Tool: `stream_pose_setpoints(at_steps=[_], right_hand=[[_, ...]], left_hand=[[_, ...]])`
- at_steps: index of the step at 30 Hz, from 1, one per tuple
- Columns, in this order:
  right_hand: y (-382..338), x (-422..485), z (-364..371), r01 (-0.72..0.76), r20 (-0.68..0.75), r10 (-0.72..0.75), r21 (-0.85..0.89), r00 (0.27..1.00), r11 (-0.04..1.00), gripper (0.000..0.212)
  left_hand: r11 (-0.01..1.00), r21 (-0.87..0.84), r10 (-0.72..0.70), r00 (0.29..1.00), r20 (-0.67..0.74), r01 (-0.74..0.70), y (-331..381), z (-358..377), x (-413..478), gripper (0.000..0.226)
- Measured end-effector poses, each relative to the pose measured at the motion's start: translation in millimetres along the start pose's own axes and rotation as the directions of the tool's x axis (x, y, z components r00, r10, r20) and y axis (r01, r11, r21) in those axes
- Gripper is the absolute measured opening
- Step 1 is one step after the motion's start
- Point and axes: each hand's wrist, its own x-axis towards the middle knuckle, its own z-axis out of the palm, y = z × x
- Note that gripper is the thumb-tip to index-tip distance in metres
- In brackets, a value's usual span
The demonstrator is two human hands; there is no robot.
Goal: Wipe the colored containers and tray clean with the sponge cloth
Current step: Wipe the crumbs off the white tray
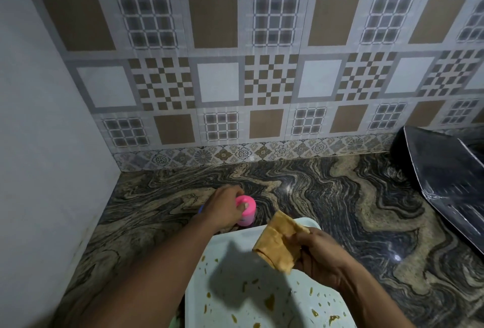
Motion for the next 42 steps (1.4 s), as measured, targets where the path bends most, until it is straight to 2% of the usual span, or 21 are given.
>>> stream_pose_setpoints(at_steps=[7, 12, 15, 19, 22, 25, 28, 33, 37, 42], right_hand=[[6, -25, -1, -0.025, 0.172, 0.022, 0.020, 0.985, 0.999, 0.028], [13, -39, 2, -0.051, 0.133, 0.068, -0.129, 0.989, 0.990, 0.029], [16, -52, -3, -0.082, 0.122, 0.102, -0.160, 0.987, 0.984, 0.016], [19, -66, -11, -0.094, 0.098, 0.116, -0.208, 0.988, 0.974, 0.024], [26, -67, -26, -0.100, 0.099, 0.139, -0.324, 0.985, 0.941, 0.030], [28, -65, -35, -0.066, 0.113, 0.131, -0.458, 0.985, 0.886, 0.023], [25, -59, -35, -0.011, 0.132, 0.111, -0.595, 0.985, 0.803, 0.019], [28, -27, -8, 0.105, 0.172, 0.063, -0.812, 0.983, 0.574, 0.022], [35, 2, 29, 0.189, 0.228, 0.073, -0.918, 0.971, 0.350, 0.026], [36, 30, 86, 0.396, 0.391, -0.066, -0.913, 0.918, 0.100, 0.024]], left_hand=[[0.998, -0.057, -0.023, 0.997, -0.073, 0.018, 7, -4, -56, 0.023], [0.990, -0.113, -0.098, 0.987, -0.125, 0.084, 8, -5, -100, 0.017], [0.987, -0.120, -0.130, 0.977, -0.168, 0.111, 12, -2, -129, 0.015], [0.982, -0.122, -0.167, 0.965, -0.201, 0.144, 20, 8, -163, 0.010], [0.983, -0.084, -0.181, 0.951, -0.252, 0.165, 31, 24, -189, 0.015], [0.966, 0.012, -0.239, 0.915, -0.324, 0.257, 41, 41, -214, 0.029], [0.924, 0.014, -0.352, 0.862, -0.364, 0.383, 43, 58, -237, 0.038], [0.792, 0.003, -0.549, 0.713, -0.437, 0.611, 44, 70, -270, 0.024], [0.630, -0.151, -0.759, 0.563, -0.327, 0.762, 30, 78, -284, 0.023], [0.567, -0.408, -0.810, 0.574, -0.119, 0.715, -5, 78, -292, 0.024]])
